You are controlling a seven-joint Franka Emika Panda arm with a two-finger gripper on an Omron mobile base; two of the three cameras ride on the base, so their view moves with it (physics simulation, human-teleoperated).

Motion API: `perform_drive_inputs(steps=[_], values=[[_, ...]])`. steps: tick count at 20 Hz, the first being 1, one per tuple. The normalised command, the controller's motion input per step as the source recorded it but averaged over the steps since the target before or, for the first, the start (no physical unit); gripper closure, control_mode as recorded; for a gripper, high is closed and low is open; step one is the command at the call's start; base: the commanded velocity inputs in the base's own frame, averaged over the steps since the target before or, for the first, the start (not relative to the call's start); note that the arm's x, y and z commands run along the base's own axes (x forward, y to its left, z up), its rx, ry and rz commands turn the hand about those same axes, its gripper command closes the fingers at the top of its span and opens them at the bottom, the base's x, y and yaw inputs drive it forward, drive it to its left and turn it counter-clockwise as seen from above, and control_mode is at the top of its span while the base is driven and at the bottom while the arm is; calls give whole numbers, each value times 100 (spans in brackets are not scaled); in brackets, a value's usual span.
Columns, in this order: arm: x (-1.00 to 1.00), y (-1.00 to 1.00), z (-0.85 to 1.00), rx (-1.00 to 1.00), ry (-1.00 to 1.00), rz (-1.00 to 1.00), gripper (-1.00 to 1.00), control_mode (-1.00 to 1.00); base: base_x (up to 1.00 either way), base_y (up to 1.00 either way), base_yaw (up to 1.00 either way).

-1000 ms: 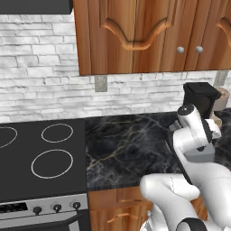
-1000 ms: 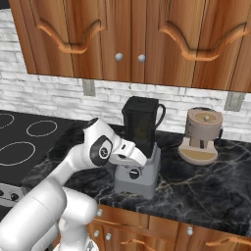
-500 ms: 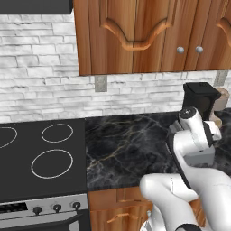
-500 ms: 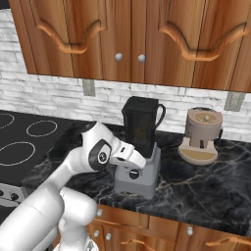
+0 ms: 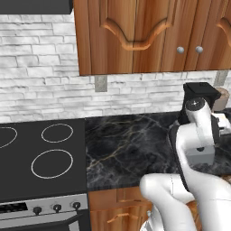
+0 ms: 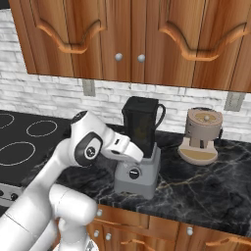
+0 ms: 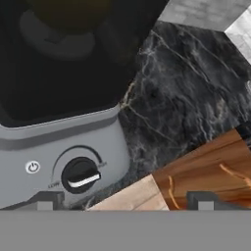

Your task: Grab the onion and lemon from the fridge, place them in the blender, close the lid, and turn on the blender to create a marinade.

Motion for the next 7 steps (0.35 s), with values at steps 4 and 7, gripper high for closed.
perform_drive_inputs(steps=[4, 7], values=[[-64, 4, 43, -1, -4, 0, -100, -100, 0, 0, 0], [-74, 14, 28, -1, -7, 0, -100, -100, 0, 0, 0]])
